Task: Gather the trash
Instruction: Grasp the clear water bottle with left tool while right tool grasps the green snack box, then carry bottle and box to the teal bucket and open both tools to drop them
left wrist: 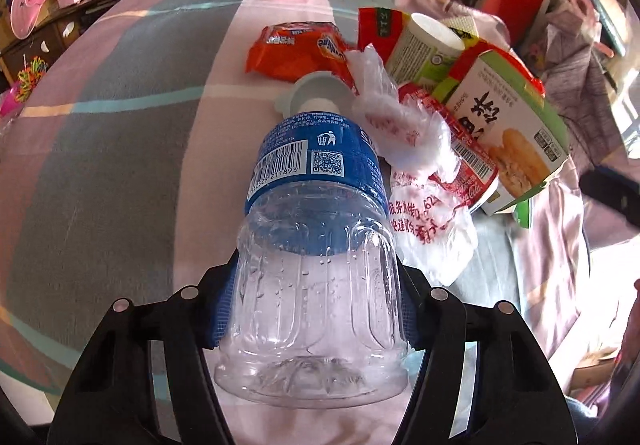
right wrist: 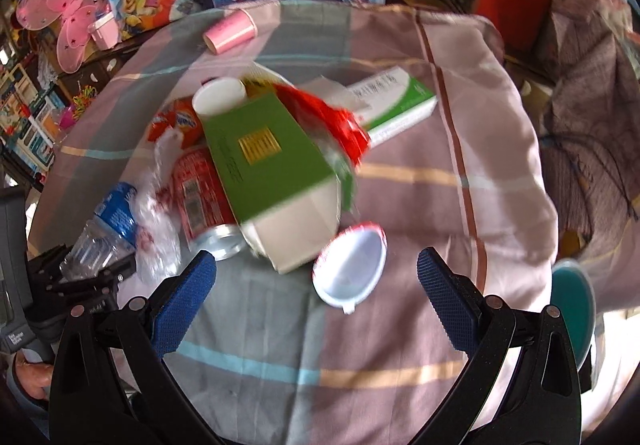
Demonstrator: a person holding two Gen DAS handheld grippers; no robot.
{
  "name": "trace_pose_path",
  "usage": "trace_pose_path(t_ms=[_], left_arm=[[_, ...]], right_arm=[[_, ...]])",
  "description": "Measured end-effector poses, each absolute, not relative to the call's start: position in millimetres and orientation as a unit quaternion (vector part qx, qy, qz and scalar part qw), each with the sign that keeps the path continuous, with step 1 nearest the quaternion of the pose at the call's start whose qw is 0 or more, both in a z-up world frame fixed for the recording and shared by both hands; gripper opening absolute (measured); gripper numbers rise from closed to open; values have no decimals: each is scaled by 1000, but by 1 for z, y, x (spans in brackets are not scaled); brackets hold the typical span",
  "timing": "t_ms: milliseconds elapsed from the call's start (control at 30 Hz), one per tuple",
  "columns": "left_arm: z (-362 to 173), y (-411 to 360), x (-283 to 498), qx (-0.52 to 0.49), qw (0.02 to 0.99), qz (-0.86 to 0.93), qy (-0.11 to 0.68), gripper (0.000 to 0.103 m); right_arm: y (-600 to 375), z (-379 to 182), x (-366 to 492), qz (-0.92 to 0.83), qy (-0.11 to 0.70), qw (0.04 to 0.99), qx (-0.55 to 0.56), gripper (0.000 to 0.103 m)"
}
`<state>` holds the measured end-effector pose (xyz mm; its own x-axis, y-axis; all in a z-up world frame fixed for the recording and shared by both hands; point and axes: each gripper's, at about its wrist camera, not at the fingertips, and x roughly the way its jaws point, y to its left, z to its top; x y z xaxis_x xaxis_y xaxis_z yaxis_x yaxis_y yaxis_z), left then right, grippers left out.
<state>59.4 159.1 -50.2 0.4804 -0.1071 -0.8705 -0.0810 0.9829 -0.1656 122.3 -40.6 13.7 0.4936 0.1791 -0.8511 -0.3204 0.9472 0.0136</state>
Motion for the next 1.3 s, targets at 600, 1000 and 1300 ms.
trace_pose_path(t_ms=[600,1000,1300], left_arm=[[-46,184,54,-108,863,8,493,65],[35,141,46,-82,900,-35,428,65],[51,35,60,-27,890,-137,433,65]], right_arm=[[-2,-8,157,193,502,834,-123,59],[-51,71,125,200,417,885,-55,56],[-165,97,91,127,388,913,16,56]])
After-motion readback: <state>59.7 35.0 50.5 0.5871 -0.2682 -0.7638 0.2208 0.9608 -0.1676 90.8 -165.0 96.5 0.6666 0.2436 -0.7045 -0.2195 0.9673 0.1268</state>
